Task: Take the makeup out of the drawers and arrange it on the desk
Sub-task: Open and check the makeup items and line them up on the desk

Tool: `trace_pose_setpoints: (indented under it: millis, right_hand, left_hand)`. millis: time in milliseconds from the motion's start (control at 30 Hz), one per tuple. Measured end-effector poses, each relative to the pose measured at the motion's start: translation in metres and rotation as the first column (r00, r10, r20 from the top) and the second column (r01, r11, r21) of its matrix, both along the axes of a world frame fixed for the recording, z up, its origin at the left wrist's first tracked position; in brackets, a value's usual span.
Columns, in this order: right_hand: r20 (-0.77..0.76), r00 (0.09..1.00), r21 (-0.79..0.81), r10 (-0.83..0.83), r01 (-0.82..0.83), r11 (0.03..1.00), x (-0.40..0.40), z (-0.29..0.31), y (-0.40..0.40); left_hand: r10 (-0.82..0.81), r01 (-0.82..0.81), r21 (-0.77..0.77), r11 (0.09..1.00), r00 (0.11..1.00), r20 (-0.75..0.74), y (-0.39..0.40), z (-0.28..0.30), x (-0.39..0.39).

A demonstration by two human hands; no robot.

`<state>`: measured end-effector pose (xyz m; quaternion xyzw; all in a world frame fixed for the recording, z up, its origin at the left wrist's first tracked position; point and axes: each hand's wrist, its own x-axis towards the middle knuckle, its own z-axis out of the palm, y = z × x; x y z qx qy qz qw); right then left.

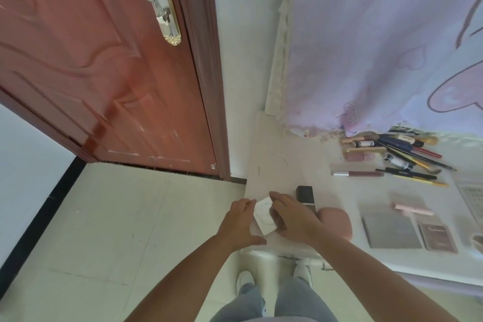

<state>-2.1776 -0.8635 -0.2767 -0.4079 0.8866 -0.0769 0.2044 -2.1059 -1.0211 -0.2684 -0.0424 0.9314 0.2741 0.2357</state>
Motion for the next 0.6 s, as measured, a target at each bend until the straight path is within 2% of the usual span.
trace_pose_setpoints:
  millis: [67, 133, 200, 267, 367, 433, 500, 600]
  right_hand:
    - [0.013, 1.000, -0.016, -0.012, 0.013, 1.000, -0.003, -0.001, -0.002]
    - [0.090, 0.994, -0.025, -0.058, 0.061, 0.998, -0.003, 0.003, -0.004]
    - [0.187, 0.975, -0.050, -0.124, 0.135, 0.990, -0.006, 0.013, -0.005]
    - [0.325, 0.926, -0.107, -0.194, 0.239, 0.965, -0.012, 0.031, -0.006]
    - [0.538, 0.797, -0.227, -0.275, 0.451, 0.863, -0.024, 0.063, -0.005]
    - [0.645, 0.709, -0.287, -0.286, 0.571, 0.769, -0.031, 0.086, -0.004]
    - [0.699, 0.667, -0.320, -0.257, 0.614, 0.722, -0.039, 0.107, -0.003]
    - [0.715, 0.662, -0.400, -0.224, 0.650, 0.646, -0.046, 0.134, -0.001]
  left_hand:
    - [0.027, -0.027, 0.022, 0.999, 1.000, 0.001, 0.001, -0.002, 0.001]
    - [0.043, -0.044, 0.076, 0.996, 0.999, 0.010, -0.001, 0.000, -0.001]
    - [0.094, -0.096, 0.201, 0.975, 0.995, 0.020, -0.008, 0.009, -0.006]
    - [0.174, -0.176, 0.358, 0.917, 0.984, 0.038, -0.017, 0.025, -0.013]
    - [0.310, -0.330, 0.588, 0.739, 0.941, 0.139, -0.029, 0.049, -0.026]
    - [0.389, -0.399, 0.650, 0.646, 0.906, 0.170, -0.034, 0.065, -0.037]
    - [0.419, -0.396, 0.685, 0.612, 0.896, 0.144, -0.037, 0.085, -0.047]
    - [0.418, -0.327, 0.738, 0.591, 0.906, 0.067, -0.037, 0.112, -0.058]
